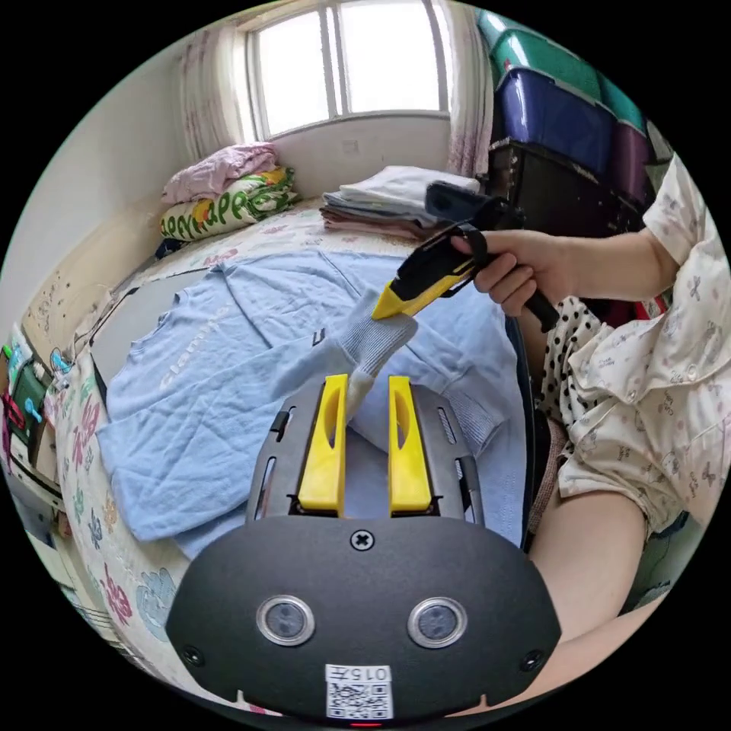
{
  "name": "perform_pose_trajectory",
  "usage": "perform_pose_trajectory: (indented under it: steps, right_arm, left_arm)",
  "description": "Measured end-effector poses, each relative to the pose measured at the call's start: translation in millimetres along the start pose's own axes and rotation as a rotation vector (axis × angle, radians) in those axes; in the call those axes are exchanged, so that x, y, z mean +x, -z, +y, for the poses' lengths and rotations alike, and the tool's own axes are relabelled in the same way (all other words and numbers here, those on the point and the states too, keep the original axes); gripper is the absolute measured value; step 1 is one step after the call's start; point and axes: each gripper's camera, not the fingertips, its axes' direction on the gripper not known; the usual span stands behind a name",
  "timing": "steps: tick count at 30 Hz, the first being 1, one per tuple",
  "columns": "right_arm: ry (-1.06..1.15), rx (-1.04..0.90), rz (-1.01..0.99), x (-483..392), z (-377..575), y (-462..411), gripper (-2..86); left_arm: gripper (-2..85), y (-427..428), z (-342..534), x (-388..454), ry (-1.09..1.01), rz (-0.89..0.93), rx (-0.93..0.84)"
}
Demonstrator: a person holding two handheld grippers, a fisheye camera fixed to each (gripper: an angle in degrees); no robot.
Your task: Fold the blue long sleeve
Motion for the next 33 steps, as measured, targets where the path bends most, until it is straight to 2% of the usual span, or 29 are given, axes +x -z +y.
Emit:
perform_pose_trajectory:
  steps: [3,5,6,8,11,16,19,24,28,32,33]
  right_arm:
    - [0.028,0.097,-0.030,-15,-3,43,0.9]
    - [0.053,0.164,-0.003,-25,-3,76,0.7]
    - [0.060,0.180,0.012,-28,-3,84,0.6]
    - [0.078,0.217,0.078,-36,-1,108,0.6]
    - [0.094,0.200,0.130,-42,2,118,0.5]
    - [0.053,0.206,0.104,-39,2,124,0.6]
    - [0.047,0.182,0.115,-42,1,119,0.7]
    - [0.076,0.116,0.128,-55,5,101,1.1]
    - [0.118,0.040,0.299,-62,1,86,2.8]
    - [0.217,0.131,0.600,-87,-31,101,5.7]
    - [0.237,0.131,0.614,-92,-41,98,5.9]
  left_arm:
    - [8.3,38,29,-22,0.104,-0.026,0.102]
    - [8.3,60,55,-41,0.228,-0.143,0.121]
    - [8.3,64,62,-47,0.276,-0.191,0.113]
    - [8.4,73,94,-77,0.519,-0.388,0.034]
    - [9.0,74,131,-104,0.689,-0.463,-0.015]
    - [9.9,65,161,-117,0.726,-0.596,-0.107]
    - [9.4,66,173,-118,0.770,-0.570,-0.084]
    - [9.3,51,164,-113,0.723,-0.564,-0.124]
    - [9.4,46,147,-108,0.608,-0.631,-0.127]
    - [9.4,28,136,-96,0.473,-0.616,-0.179]
    - [9.4,25,136,-93,0.463,-0.618,-0.177]
